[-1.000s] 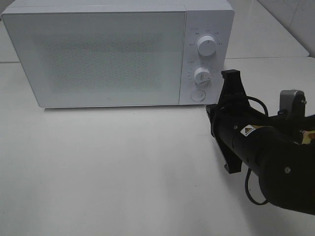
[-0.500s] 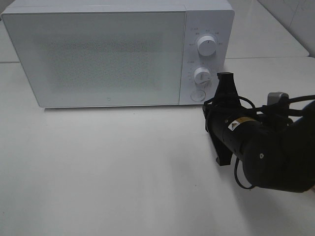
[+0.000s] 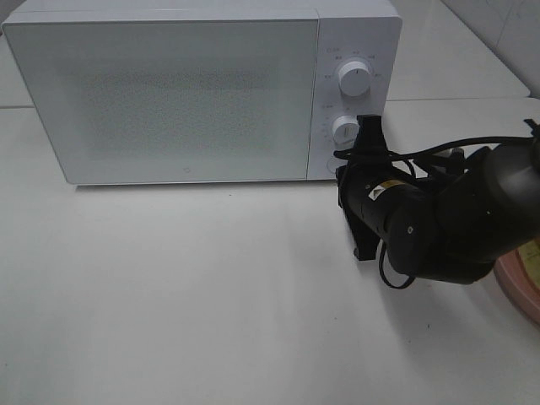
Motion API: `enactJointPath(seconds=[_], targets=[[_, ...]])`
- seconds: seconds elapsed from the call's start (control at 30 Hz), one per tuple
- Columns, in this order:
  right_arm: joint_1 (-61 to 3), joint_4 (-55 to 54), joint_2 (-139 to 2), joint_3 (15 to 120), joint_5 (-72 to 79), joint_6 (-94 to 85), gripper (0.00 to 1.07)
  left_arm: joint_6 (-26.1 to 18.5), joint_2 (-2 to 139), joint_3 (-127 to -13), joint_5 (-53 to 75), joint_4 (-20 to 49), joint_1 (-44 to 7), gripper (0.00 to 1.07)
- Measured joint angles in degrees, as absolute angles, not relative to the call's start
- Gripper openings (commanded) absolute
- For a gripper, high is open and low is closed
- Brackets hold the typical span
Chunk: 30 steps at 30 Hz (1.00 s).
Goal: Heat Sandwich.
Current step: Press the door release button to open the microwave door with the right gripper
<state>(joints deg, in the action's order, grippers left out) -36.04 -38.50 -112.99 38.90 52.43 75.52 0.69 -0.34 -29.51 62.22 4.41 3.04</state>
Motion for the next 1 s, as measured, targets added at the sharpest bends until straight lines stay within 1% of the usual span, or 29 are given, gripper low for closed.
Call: enactJointPath(seconds=[0.1, 0.4, 1.0], targets=[[-34.7, -36.6, -115.5, 41.4, 51.3, 77.1, 0.0, 0.7, -0.3, -29.5, 62.2, 4.4, 3.0, 0.98], [-32.4, -35.2, -119.3, 46.0, 50.1, 77.9, 0.0, 0.7, -0.3, -29.5, 62.2, 4.4, 3.0, 0.98], [-30.1, -35.5, -122.8, 50.7, 49.5, 76.9, 0.0, 0.7, -0.3, -29.5, 62.2, 4.4, 3.0, 0.98]])
